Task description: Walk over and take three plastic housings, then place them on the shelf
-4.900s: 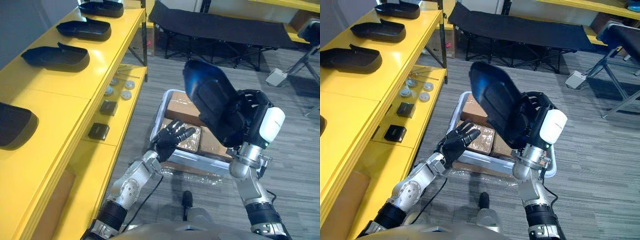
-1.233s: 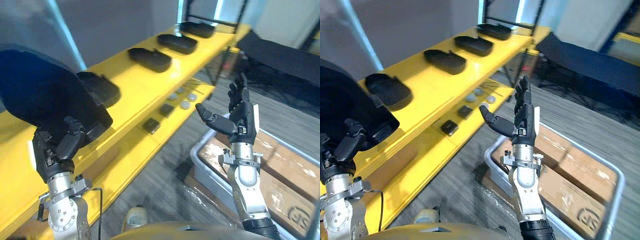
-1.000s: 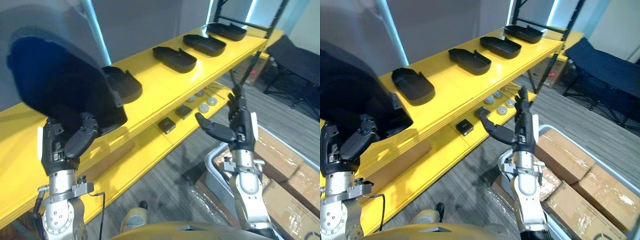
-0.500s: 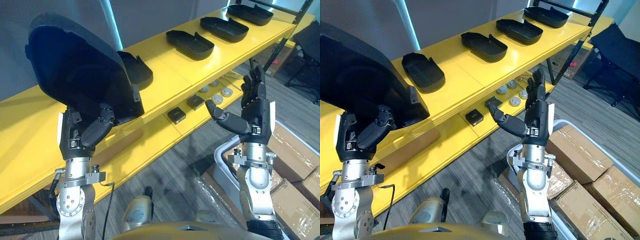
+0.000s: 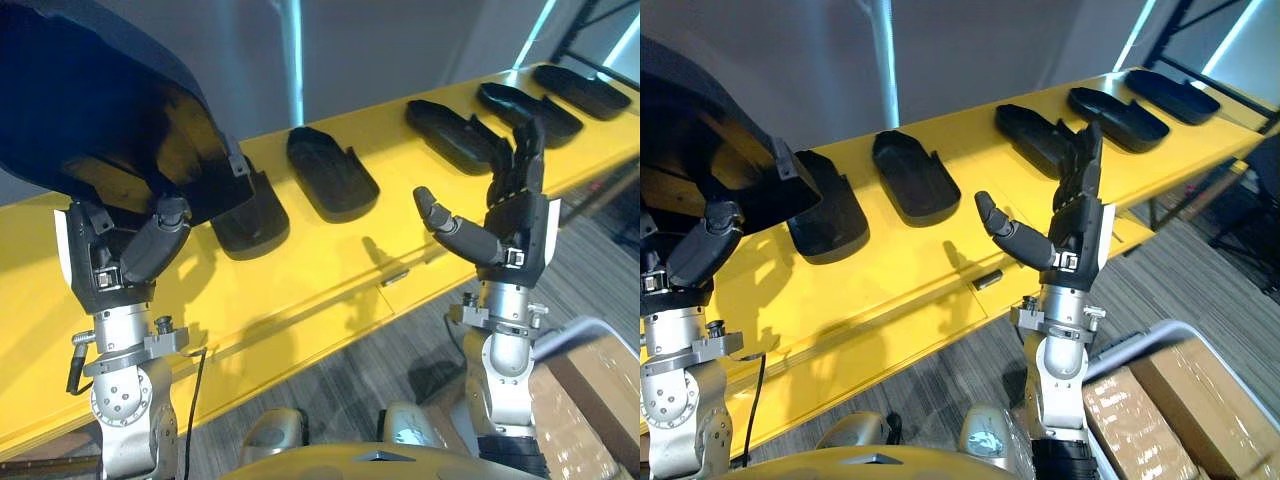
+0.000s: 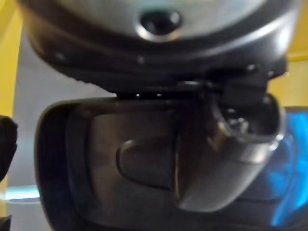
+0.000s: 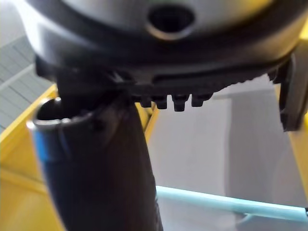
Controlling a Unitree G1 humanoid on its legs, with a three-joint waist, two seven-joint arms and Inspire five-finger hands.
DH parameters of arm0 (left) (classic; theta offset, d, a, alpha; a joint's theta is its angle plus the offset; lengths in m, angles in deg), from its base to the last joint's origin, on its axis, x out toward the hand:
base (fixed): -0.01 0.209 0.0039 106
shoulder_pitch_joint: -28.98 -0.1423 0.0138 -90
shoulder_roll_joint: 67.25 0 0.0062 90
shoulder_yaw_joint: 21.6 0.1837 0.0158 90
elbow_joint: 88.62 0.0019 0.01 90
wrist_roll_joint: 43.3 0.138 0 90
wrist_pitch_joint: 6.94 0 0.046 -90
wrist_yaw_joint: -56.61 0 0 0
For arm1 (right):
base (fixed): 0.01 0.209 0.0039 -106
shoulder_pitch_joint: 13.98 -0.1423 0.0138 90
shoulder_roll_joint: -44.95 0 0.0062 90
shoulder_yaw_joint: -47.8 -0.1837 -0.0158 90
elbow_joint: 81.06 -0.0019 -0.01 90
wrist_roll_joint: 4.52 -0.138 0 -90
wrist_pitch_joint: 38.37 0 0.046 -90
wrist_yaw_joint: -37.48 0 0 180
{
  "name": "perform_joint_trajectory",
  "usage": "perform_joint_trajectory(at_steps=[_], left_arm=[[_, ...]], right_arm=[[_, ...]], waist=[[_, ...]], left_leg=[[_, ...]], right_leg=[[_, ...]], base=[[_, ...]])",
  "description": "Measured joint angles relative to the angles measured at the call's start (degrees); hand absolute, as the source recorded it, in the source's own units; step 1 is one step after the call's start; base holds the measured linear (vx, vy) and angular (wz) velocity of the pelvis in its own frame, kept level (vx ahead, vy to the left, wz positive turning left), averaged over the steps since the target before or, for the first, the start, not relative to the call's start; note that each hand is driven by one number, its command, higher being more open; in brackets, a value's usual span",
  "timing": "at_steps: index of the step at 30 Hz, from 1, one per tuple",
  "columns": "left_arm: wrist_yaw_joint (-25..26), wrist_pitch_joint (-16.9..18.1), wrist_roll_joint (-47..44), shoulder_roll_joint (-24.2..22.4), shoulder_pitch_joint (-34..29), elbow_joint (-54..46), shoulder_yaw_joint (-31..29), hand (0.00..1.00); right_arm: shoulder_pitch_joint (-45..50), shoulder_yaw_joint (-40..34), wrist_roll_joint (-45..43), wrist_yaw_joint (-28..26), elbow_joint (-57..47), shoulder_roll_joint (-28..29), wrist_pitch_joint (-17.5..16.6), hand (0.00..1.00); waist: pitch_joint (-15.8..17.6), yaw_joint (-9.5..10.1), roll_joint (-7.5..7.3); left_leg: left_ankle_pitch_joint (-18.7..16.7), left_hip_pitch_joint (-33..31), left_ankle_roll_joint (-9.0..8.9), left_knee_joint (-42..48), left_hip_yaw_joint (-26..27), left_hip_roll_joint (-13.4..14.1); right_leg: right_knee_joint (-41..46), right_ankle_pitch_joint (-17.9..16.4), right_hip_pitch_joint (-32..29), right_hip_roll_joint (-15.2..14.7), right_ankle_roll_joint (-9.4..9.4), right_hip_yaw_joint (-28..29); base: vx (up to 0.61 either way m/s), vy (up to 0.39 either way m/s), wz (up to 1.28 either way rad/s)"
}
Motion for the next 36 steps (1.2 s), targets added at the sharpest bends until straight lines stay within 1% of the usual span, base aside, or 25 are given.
perform_joint_trajectory(at_steps=[1,2,3,4,5,7,8,11,13,16,19,20,21,23,24,25,26,27,28,30,31,32,33,35,36], left_arm=[[0.1,0.0,-0.1,0.0,0.0,0.0,0.5,0.00],[0.4,0.0,-0.1,-0.1,0.0,-0.2,0.6,0.00],[0.6,0.0,-0.2,-0.7,-0.1,-0.3,1.0,0.00],[0.9,0.0,-1.3,-1.8,-1.1,-0.4,2.0,0.00],[0.5,0.0,-1.5,-2.0,-1.8,-0.5,2.7,0.00],[-1.0,0.0,-1.5,-2.6,-1.9,-0.5,2.9,0.00],[-2.1,0.0,-1.5,-2.6,-2.0,-0.5,2.9,0.00],[-4.9,0.0,-1.6,-2.6,-1.7,-0.5,2.9,0.00],[-5.5,0.0,-1.8,-2.6,-1.7,-0.5,2.9,0.00],[-5.1,0.0,-2.1,-2.6,-1.9,-0.5,2.8,0.00],[-5.2,0.0,-2.1,-2.9,-3.1,-0.5,2.8,0.00],[-5.2,0.0,-2.1,-3.3,-3.9,-0.5,2.8,0.00],[-4.9,-0.6,-2.1,-3.7,-4.2,-0.5,2.8,0.00],[-4.8,-1.0,-2.1,-3.7,-3.9,0.4,2.9,0.00],[-4.7,-1.0,-2.1,-3.7,-3.8,1.5,3.0,0.00],[-4.7,-1.0,-2.1,-3.7,-3.9,3.2,3.0,0.00],[-4.6,-1.0,-2.1,-3.7,-4.1,4.4,2.8,0.00],[-4.6,-1.0,-2.2,-3.8,-4.2,5.4,2.7,0.00],[-4.6,-1.1,-2.2,-4.0,-4.3,6.5,2.2,0.00],[-4.1,-1.1,-2.9,-4.4,-4.3,8.3,2.0,0.00],[-3.6,-1.1,-3.9,-4.9,-4.5,9.5,1.6,0.00],[-2.9,-1.1,-4.0,-5.4,-5.0,10.2,1.6,0.00],[-2.9,-1.1,-4.0,-5.6,-5.5,10.2,1.6,0.00],[-4.1,-1.2,-3.6,-5.5,-6.3,10.2,2.4,0.00],[-4.6,-1.3,-3.4,-5.4,-6.2,10.2,2.8,0.00]], right_arm=[[0.0,0.2,0.0,-0.3,-1.2,-0.2,0.0,1.00],[0.0,0.4,0.0,-0.6,-2.7,-0.4,0.0,1.00],[-0.5,0.3,-0.1,-0.9,-3.1,-0.9,-0.1,1.00],[-1.7,0.4,-0.1,-1.5,-3.1,-2.3,-0.2,1.00],[-2.0,0.2,-0.2,-1.5,-3.2,-3.1,-0.2,1.00],[-2.1,-0.6,-0.6,-1.4,-3.2,-3.9,-0.2,1.00],[-2.0,-1.6,-0.5,-1.4,-3.1,-4.0,-0.2,1.00],[-1.9,-5.5,-0.6,-0.7,-3.1,-4.1,-0.2,1.00],[-1.9,-6.7,-1.2,-0.3,-3.2,-4.1,-0.4,1.00],[-1.9,-7.0,-6.0,-1.1,-3.2,-3.6,-0.6,1.00],[-1.8,-6.4,-10.3,-2.0,-3.1,-0.6,-0.6,1.00],[-1.8,-6.3,-10.7,-2.0,-3.1,0.3,-0.6,1.00],[-1.7,-5.9,-11.3,-1.9,-3.1,0.7,-0.6,1.00],[-1.8,-5.5,-11.3,-1.7,-3.1,0.3,-0.6,1.00],[-1.8,-5.1,-11.3,-1.6,-3.0,0.0,-0.6,1.00],[-1.9,-4.4,-11.5,-1.6,-2.8,-0.3,-0.6,1.00],[-2.2,-3.6,-12.4,-1.8,-2.4,-0.2,-0.6,1.00],[-2.4,-2.9,-12.7,-1.7,-2.0,-0.1,-0.6,1.00],[-2.8,-1.3,-14.3,-1.3,-1.3,0.3,-0.6,1.00],[-3.4,1.8,-16.7,-1.0,-0.5,1.7,-0.6,1.00],[-4.8,4.1,-16.7,-0.6,0.7,2.6,-0.6,1.00],[-6.5,6.6,-15.9,0.1,2.6,2.9,-0.6,1.00],[-7.1,7.7,-15.2,0.6,3.4,3.0,-0.6,1.00],[-7.3,9.6,-9.3,4.1,4.4,3.9,-0.6,1.00],[-7.3,9.7,-7.9,5.1,4.4,4.3,-0.6,1.00]], waist=[[-0.9,0.12,-1.55],[-2.0,0.45,-3.26],[-2.1,1.03,-3.01],[-2.3,1.46,-1.20],[-2.7,1.42,-0.55],[-2.8,1.33,-0.42],[-2.8,1.18,-0.40],[-2.9,1.07,-0.33],[-3.0,1.09,-0.34],[-3.2,1.06,-0.07],[-3.4,0.99,0.41],[-3.5,0.95,0.60],[-3.6,0.33,0.73],[-3.6,-0.64,0.96],[-3.7,-0.70,1.42],[-3.9,-0.40,2.15],[-3.8,-0.11,2.38],[-3.8,0.12,2.57],[-3.8,0.41,2.71],[-3.8,0.46,2.18],[-3.7,0.46,2.06],[-3.6,0.56,2.20],[-3.6,0.62,2.33],[-3.6,1.22,2.33],[-3.5,1.14,2.24]], left_leg=[[-0.6,0.4,-0.83,0.0,-0.6,-1.2],[-2.1,0.2,-1.71,0.7,-0.4,-2.3],[-3.0,0.1,-2.13,1.7,-0.5,-1.9],[-4.7,-0.6,-3.14,3.5,-0.4,0.3],[-5.3,-0.8,-3.60,3.8,0.1,1.9],[-5.2,-0.8,-3.80,3.0,2.3,3.9],[-4.5,-0.8,-4.14,2.5,3.7,4.4],[-2.6,0.6,-4.21,-0.4,5.4,4.2],[-1.0,1.7,-4.19,-2.8,5.4,3.5],[1.2,2.3,-4.05,-6.2,5.3,2.8],[1.8,1.2,-4.12,-6.5,4.5,2.6],[1.5,0.7,-4.49,-6.7,5.1,3.0],[0.9,-1.1,-4.05,-6.4,11.2,5.8],[1.3,-3.0,-3.78,-5.4,16.7,8.3],[2.1,-4.0,-3.27,-4.5,19.0,9.4],[3.4,-5.1,-2.20,-2.9,19.9,10.2],[3.6,-5.6,-2.28,-1.5,19.9,10.3],[3.0,-6.3,-2.19,-0.1,19.8,10.0],[2.3,-6.7,-2.33,0.8,19.6,8.7],[1.5,-6.6,-2.22,0.8,19.7,6.4],[0.8,-6.6,-1.24,1.5,20.3,5.1],[-0.2,-6.6,-0.41,2.9,21.3,4.4],[-0.8,-6.6,-0.05,3.6,21.7,4.1],[-1.8,-6.7,0.51,5.1,23.2,2.3],[-1.9,-6.8,0.64,5.1,23.4,1.8]], right_leg=[[-3.2,3.7,0.6,-0.8,0.67,-0.2],[-5.4,5.5,1.6,-1.9,0.61,-1.2],[-6.6,4.4,2.7,-1.8,1.28,-1.9],[-8.8,5.0,4.4,0.2,0.65,-3.2],[-10.3,5.3,5.7,1.4,-0.04,-4.8],[-11.3,5.3,6.7,2.2,-0.88,-6.4],[-11.9,5.3,7.4,2.2,-1.04,-7.3],[-12.7,5.2,8.8,1.3,-1.13,-8.6],[-12.9,5.2,9.2,0.4,-1.13,-9.0],[-13.4,5.3,9.1,-0.7,-0.99,-10.0],[-14.1,5.4,9.2,-1.0,-1.06,-11.4],[-14.3,5.5,9.2,-1.3,-1.11,-12.4],[-15.0,6.4,9.4,-1.9,-0.75,-14.9],[-14.7,6.4,9.5,-3.2,-0.74,-18.1],[-14.5,6.4,9.6,-3.8,-0.74,-19.4],[-14.1,6.4,9.5,-4.6,-0.69,-20.4],[-13.5,6.2,9.5,-5.5,-0.06,-20.5],[-13.2,5.9,9.5,-6.4,0.44,-20.6],[-12.5,5.5,9.3,-7.5,1.18,-20.1],[-12.7,5.6,9.2,-8.9,1.42,-17.7],[-12.8,6.1,9.2,-9.9,2.14,-16.5],[-12.9,6.4,9.3,-10.6,2.76,-15.5],[-13.0,6.5,9.4,-10.9,2.91,-15.1],[-14.2,7.7,9.9,-12.9,4.78,-14.0],[-14.4,7.9,10.0,-13.5,4.91,-14.0]], base=[[0.27,-0.233,0.89],[0.24,-0.238,0.60],[0.26,-0.281,0.33],[0.16,-0.189,0.24],[0.13,-0.165,0.30],[0.10,-0.138,0.39],[0.07,-0.115,0.37],[0.04,-0.040,0.29],[-0.02,0.018,0.15],[-0.05,0.009,0.18],[-0.08,0.000,0.30],[-0.09,0.006,0.65],[-0.07,0.009,0.79],[-0.06,0.035,0.94],[-0.05,0.113,0.85],[-0.04,0.197,0.59],[-0.04,0.201,0.38],[-0.04,0.252,0.19],[-0.04,0.213,0.16],[-0.04,0.288,0.09],[-0.05,0.335,-0.11],[-0.06,0.257,-0.20],[-0.06,0.251,-0.28],[-0.03,0.281,-0.15],[0.00,0.244,0.01]])
